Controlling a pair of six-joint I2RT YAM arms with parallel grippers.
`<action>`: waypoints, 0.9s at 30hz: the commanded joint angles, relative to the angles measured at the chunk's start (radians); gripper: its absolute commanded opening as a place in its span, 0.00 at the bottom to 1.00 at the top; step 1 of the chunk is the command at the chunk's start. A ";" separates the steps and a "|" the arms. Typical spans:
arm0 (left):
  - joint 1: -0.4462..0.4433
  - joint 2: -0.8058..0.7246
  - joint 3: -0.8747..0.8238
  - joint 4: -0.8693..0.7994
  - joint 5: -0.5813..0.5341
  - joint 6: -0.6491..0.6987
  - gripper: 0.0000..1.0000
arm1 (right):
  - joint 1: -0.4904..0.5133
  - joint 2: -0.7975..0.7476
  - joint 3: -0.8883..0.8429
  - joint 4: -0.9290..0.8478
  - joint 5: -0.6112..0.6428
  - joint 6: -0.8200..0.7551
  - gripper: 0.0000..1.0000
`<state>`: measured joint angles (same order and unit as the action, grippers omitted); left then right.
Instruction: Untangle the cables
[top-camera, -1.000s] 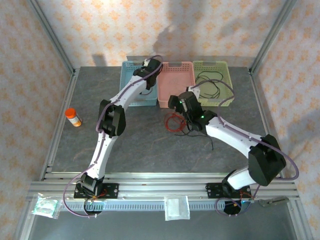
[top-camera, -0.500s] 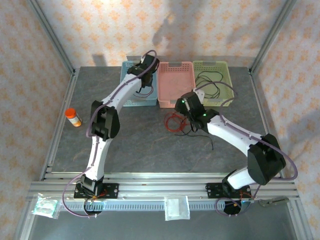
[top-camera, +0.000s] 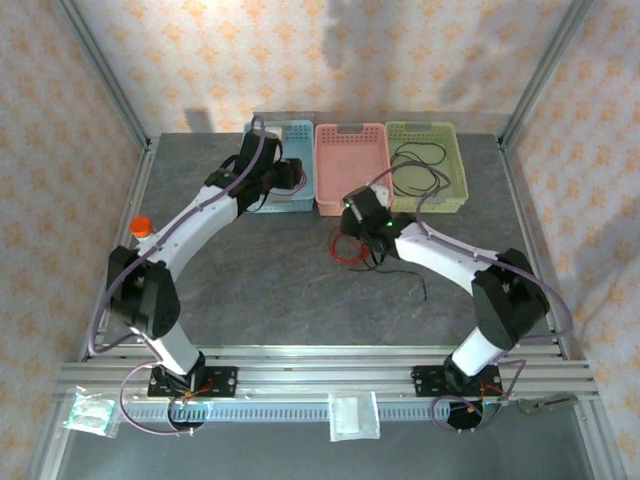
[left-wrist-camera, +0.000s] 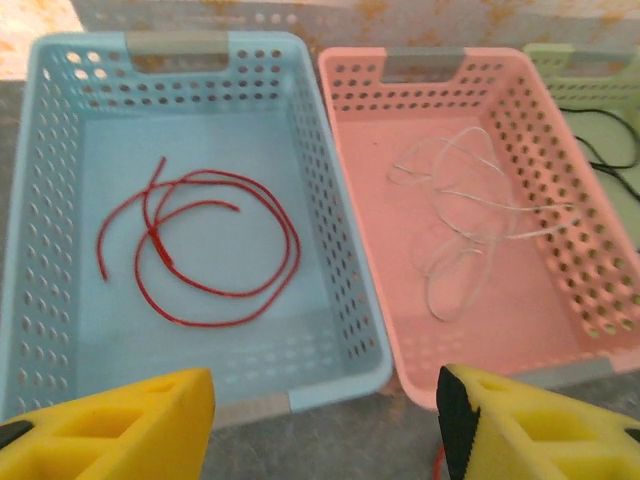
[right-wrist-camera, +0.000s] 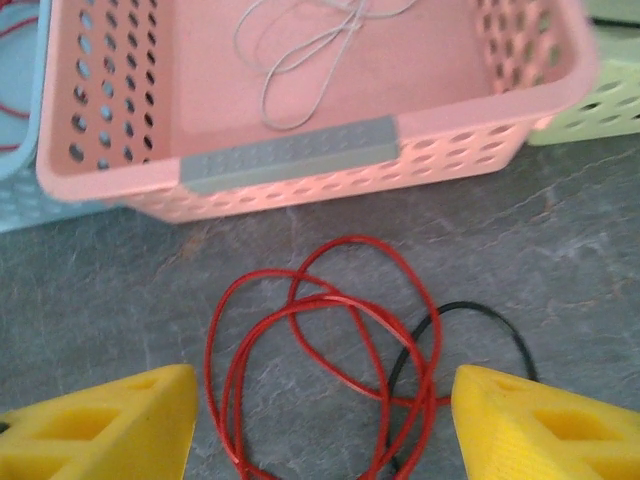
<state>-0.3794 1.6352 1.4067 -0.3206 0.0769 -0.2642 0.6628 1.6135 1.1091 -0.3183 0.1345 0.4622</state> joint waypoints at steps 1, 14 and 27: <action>0.006 -0.095 -0.135 0.146 0.090 -0.086 0.64 | 0.020 0.035 0.035 -0.052 0.026 -0.035 0.67; 0.071 -0.254 -0.544 0.482 0.264 -0.363 0.63 | 0.098 0.216 0.098 0.040 -0.006 -0.058 0.59; 0.099 -0.247 -0.541 0.479 0.280 -0.354 0.63 | 0.111 0.314 0.097 0.111 -0.013 -0.071 0.52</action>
<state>-0.2913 1.4082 0.8619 0.1066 0.3359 -0.6052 0.7635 1.9156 1.1843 -0.2314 0.1051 0.4057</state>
